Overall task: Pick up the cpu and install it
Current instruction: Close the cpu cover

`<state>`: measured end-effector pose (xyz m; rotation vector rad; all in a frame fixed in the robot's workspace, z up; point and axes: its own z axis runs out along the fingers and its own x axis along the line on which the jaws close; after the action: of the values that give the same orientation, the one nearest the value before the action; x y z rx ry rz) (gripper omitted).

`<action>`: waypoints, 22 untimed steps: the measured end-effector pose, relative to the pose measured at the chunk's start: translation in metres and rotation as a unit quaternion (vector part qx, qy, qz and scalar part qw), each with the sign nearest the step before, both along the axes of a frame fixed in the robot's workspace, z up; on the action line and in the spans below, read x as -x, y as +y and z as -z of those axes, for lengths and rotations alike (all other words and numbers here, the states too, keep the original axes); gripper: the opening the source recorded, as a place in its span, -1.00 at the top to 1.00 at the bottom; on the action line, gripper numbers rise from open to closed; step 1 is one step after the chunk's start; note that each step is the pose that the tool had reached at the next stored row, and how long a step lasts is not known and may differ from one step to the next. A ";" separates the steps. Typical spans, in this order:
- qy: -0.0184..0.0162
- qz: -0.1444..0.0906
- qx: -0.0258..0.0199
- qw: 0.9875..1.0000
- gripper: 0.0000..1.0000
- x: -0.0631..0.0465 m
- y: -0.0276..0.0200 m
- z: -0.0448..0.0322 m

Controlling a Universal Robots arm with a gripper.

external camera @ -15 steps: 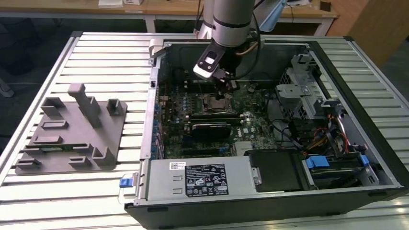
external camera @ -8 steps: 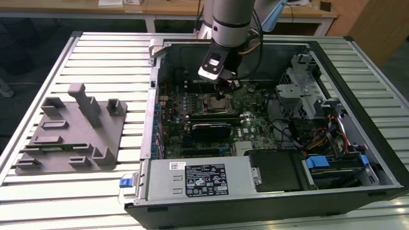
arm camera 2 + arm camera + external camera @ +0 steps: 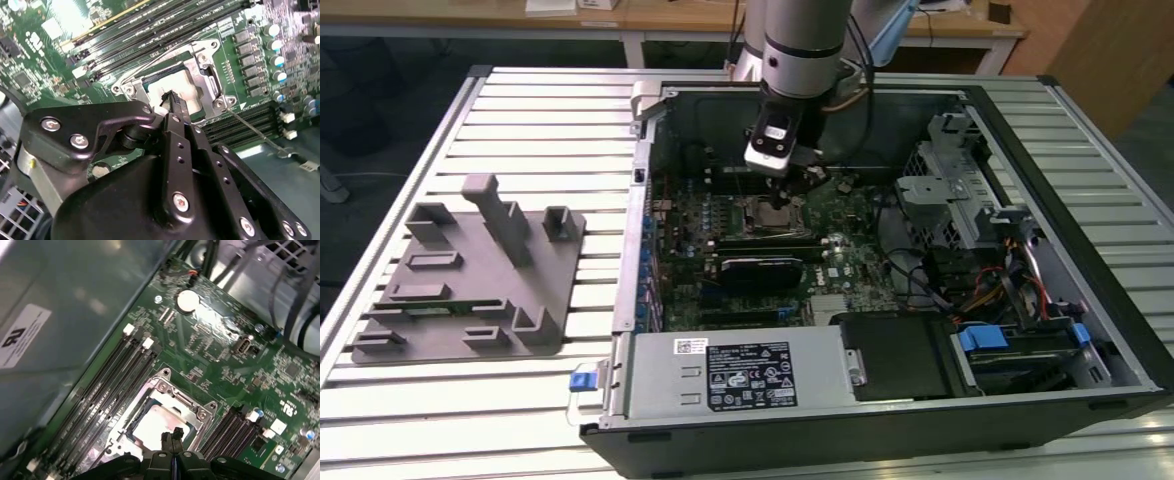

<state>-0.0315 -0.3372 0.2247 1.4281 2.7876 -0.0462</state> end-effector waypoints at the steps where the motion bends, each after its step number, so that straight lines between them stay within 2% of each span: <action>1: 0.000 -0.007 0.000 1.000 0.79 0.000 0.0000 0.0000; 6: 0.000 -0.044 0.001 0.999 0.79 0.000 0.0000 0.0000; 9: 0.000 -0.066 0.001 0.998 0.79 0.000 0.0000 0.0000; 12: 0.000 -0.090 0.001 0.996 0.79 0.000 0.0000 0.0000; 17: 0.000 -0.132 0.001 0.991 0.79 0.000 0.0000 0.0000; 20: 0.000 -0.158 0.001 0.987 0.79 0.000 0.0000 0.0000; 22: 0.000 -0.175 0.001 0.985 0.79 0.000 0.0000 0.0000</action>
<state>-0.0315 -0.3372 0.2247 0.9159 2.9890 -0.0454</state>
